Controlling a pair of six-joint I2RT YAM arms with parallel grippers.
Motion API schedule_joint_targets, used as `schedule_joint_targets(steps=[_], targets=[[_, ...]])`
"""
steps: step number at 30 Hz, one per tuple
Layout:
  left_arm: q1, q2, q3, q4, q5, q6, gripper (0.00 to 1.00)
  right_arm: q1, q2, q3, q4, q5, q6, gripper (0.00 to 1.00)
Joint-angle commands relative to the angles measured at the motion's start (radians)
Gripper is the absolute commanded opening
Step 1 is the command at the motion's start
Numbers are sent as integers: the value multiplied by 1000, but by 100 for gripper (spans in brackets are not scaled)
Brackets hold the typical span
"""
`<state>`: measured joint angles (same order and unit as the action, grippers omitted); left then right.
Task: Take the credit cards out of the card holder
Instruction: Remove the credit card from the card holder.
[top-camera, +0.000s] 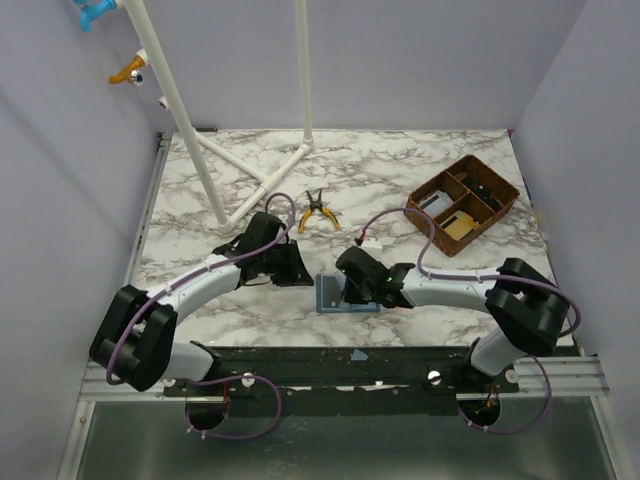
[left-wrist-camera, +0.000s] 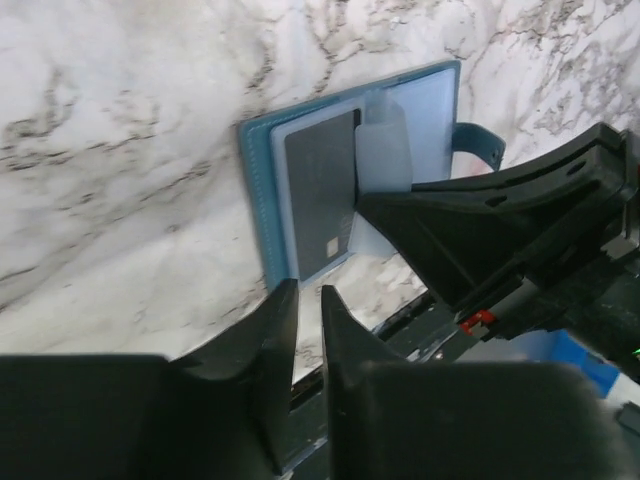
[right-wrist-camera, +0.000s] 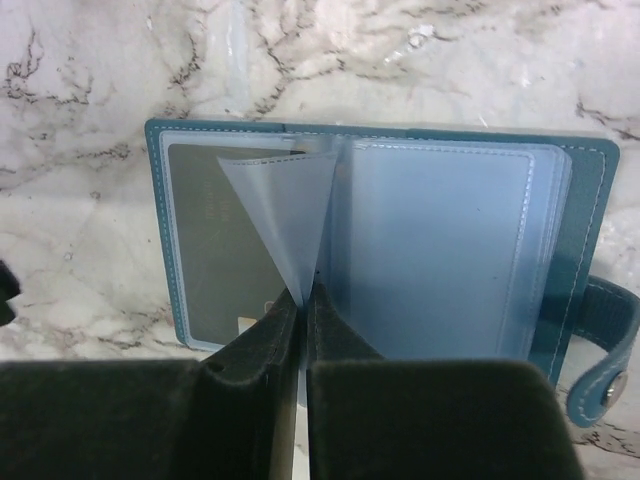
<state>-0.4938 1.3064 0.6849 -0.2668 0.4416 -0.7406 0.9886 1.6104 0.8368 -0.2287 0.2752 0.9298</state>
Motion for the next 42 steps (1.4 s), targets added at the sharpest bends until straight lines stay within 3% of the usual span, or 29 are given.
schedule_joint_targets(steps=[1,4,10,23,36,42], targets=[[-65,103,67,88,19,-57,7,-35,-79,-124,163,-85,24,7],[-96,174,99,119,3,-76,0,-60,-115,-192,260,-139,30,7],[-123,288,151,142,-31,-83,0,-93,-159,-282,389,-217,55,7],[-148,437,235,150,-51,-68,0,-121,-155,-321,471,-297,71,9],[-178,421,248,150,1,-68,0,-126,-208,-243,307,-221,39,50],[-193,403,252,145,15,-69,0,-126,-267,-216,233,-189,29,58]])
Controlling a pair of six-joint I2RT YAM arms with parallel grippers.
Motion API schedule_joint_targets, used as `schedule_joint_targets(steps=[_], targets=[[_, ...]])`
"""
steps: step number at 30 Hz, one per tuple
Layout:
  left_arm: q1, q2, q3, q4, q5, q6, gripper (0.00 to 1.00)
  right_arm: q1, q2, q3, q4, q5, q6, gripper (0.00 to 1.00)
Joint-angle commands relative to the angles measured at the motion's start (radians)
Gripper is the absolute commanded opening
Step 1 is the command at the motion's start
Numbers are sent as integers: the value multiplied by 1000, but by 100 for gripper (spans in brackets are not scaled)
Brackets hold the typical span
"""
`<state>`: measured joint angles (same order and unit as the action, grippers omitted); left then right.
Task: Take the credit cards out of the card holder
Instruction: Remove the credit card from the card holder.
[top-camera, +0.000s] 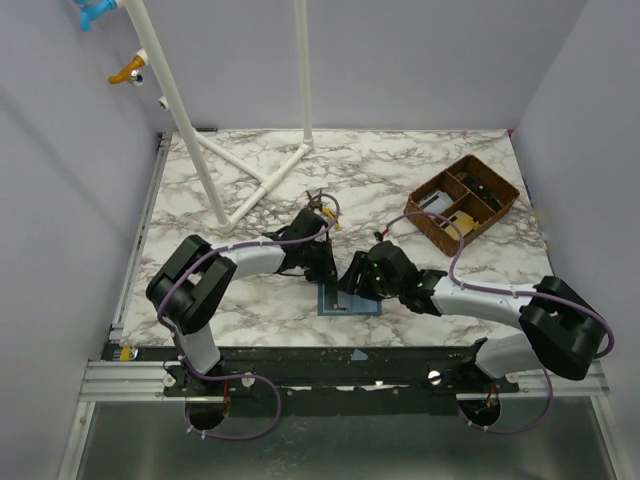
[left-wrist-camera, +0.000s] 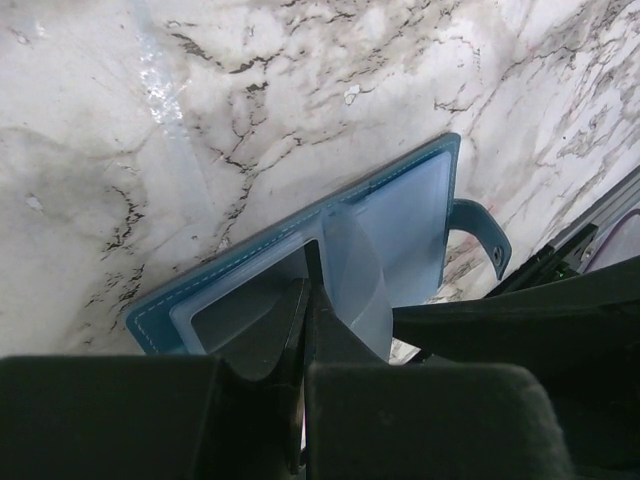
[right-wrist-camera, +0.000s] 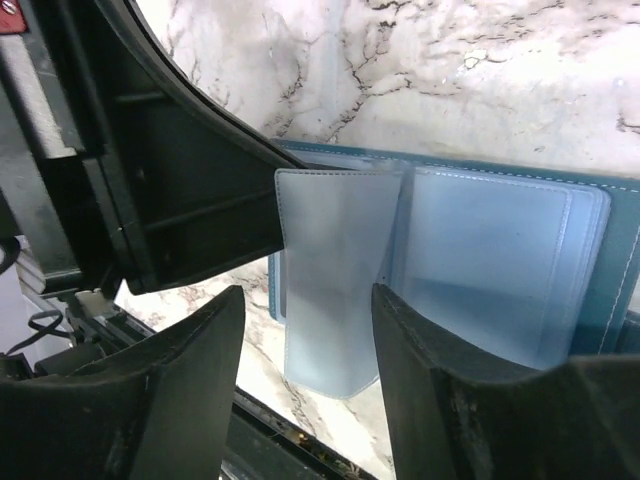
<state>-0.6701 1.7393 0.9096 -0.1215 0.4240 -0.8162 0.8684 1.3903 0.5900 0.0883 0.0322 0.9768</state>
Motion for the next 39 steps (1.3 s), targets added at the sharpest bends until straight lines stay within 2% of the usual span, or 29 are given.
schedule_joint_targets(steps=[1,17,28,39], targets=[[-22,-31,32,-3,34,6,0,-7,-57,36,-118,63,-17,58],[-112,28,124,-10,59,-25,0,-6,-305,53,-371,227,9,65],[-132,174,149,43,75,-47,0,-6,-352,30,-408,233,30,67],[-129,115,165,-5,47,-19,0,-6,-364,34,-410,231,32,68]])
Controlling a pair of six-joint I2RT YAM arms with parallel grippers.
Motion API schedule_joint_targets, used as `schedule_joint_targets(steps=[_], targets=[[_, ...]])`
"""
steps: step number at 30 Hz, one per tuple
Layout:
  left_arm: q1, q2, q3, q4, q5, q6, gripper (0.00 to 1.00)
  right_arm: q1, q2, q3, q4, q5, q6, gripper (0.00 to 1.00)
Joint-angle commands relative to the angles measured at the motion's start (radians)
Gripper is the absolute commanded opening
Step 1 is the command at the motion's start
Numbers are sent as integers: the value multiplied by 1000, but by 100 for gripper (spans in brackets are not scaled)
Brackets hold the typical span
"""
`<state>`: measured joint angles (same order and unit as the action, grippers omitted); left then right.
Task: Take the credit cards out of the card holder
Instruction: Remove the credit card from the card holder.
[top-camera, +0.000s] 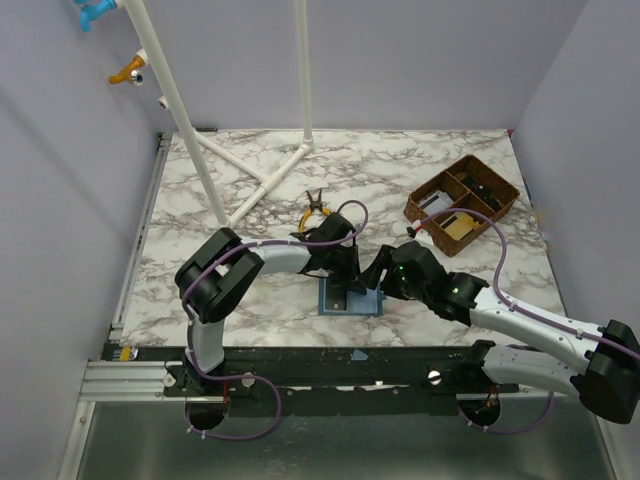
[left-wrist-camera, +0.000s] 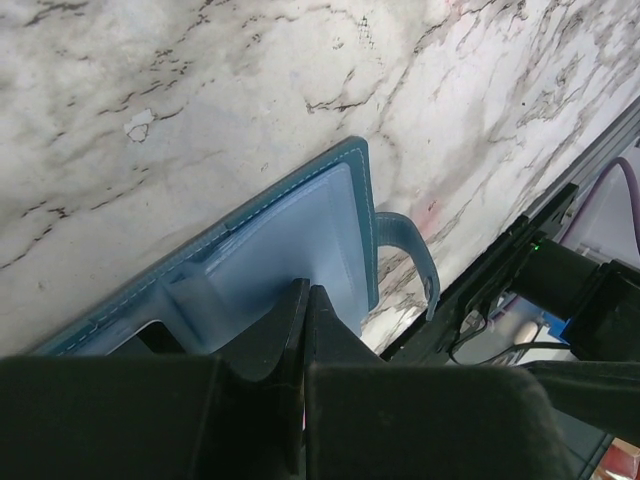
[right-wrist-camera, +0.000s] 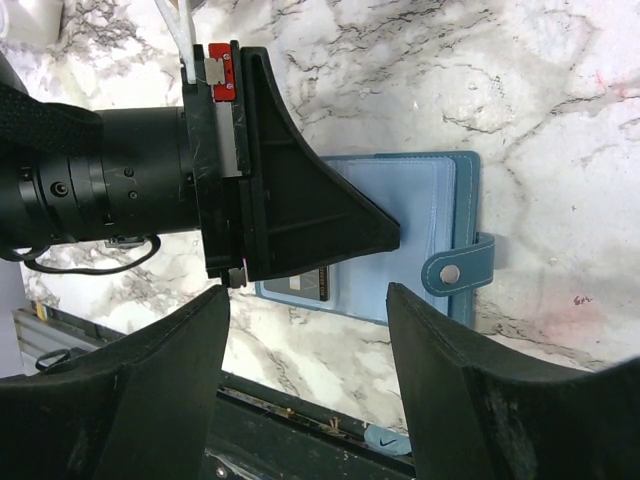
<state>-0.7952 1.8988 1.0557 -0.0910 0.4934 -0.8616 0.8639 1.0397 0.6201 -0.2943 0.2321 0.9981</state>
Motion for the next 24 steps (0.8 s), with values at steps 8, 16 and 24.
schedule_joint_targets(steps=[8,16,24], targets=[[26,-146,3,-70,-28,49,0,-2,-3,29,-35,30,-6,68],[73,-249,-76,-81,-47,64,0,-2,23,41,-1,-1,-9,68],[169,-410,-210,-118,-93,115,0,-2,119,67,85,-90,-20,68]])
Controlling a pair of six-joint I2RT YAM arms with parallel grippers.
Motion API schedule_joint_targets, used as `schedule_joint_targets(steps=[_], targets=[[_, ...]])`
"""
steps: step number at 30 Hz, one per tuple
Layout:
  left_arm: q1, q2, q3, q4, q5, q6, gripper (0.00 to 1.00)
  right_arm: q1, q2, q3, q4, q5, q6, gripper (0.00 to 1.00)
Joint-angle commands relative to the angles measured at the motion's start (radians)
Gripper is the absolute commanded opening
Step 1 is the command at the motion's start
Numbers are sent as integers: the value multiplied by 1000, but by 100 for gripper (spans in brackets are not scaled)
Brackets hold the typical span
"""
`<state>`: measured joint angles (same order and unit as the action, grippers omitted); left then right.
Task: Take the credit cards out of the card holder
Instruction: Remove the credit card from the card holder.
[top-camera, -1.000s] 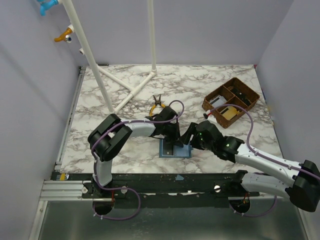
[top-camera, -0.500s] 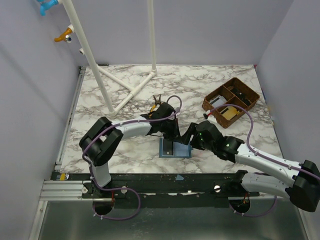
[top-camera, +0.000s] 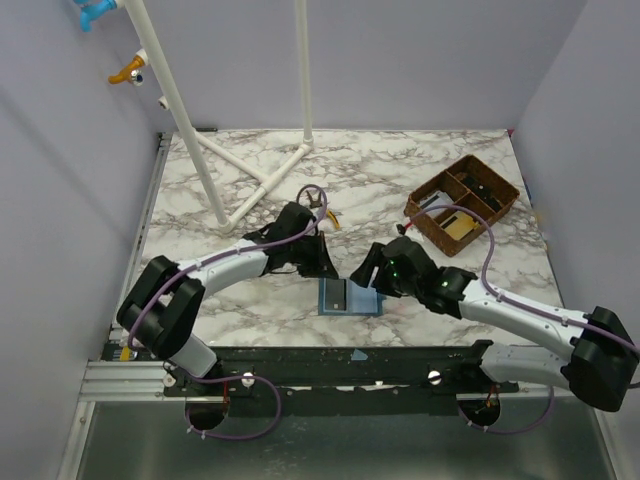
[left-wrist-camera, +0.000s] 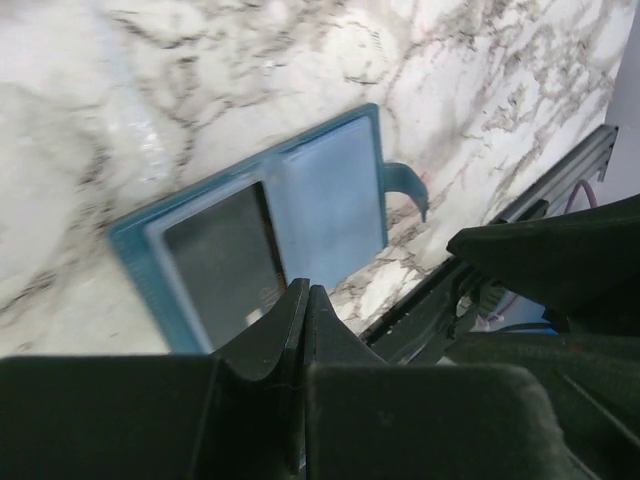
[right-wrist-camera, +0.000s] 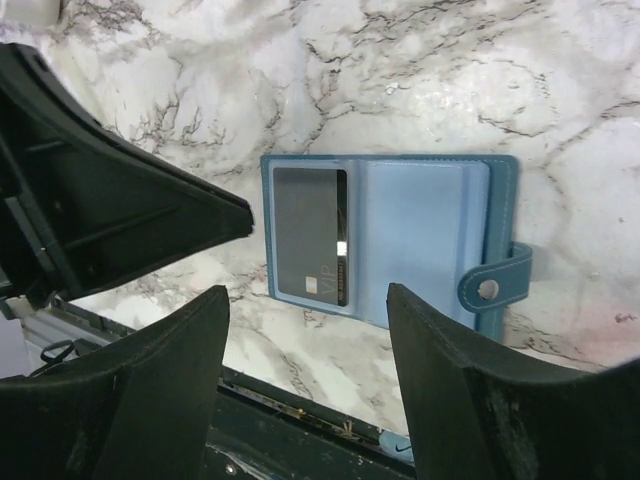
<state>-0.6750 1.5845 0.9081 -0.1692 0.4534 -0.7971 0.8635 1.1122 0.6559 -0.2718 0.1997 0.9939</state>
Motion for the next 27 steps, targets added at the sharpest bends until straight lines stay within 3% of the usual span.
schedule_joint_targets(steps=[1,15,27], targets=[[61,-109,-76,-45,-57,56,0,-1,60,34,74,-70,-20,68],[77,-74,-158,14,-19,58,0,-1,300,50,232,-244,30,53],[55,1,-166,66,-9,43,0,-1,347,22,237,-212,69,49]])
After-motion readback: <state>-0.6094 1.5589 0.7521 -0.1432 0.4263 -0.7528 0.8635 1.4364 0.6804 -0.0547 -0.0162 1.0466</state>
